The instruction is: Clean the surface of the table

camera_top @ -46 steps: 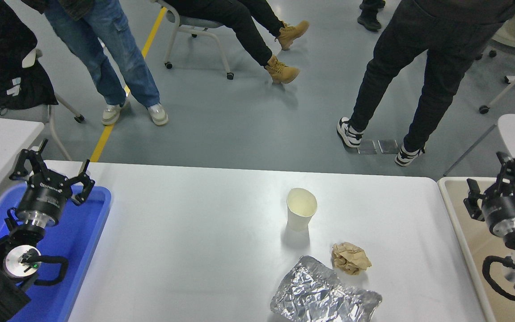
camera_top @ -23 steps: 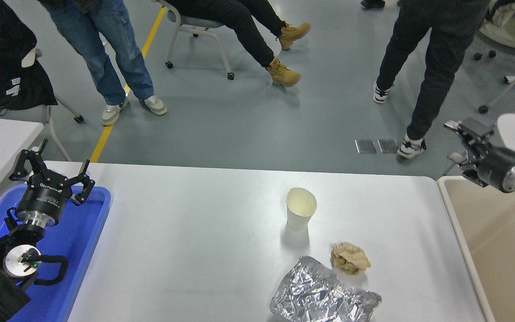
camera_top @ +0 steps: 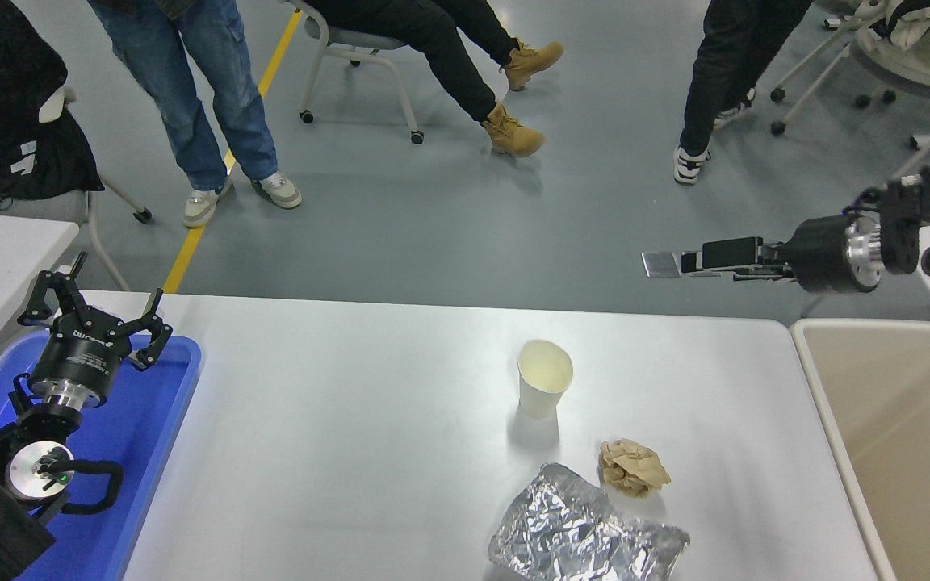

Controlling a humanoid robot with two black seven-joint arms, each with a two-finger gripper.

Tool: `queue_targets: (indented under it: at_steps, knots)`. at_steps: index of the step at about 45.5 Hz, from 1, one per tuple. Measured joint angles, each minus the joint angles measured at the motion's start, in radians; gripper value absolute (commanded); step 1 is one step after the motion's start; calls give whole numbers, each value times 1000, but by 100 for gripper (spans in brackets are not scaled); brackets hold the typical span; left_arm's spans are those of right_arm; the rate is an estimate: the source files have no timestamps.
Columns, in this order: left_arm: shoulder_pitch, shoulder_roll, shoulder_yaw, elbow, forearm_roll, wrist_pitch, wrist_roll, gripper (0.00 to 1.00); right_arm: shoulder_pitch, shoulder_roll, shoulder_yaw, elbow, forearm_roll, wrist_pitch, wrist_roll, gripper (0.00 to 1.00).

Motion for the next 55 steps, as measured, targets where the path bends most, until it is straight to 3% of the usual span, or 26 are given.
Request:
queue_targets:
  at_steps: [22, 55]
  knots:
    - [0, 0, 0, 0, 0, 0, 0, 100, 9, 351, -145, -199, -85, -37, -72, 99]
    - [0, 0, 0, 0, 0, 0, 0, 100, -114, 445, -186, -318, -87, -141, -96, 99]
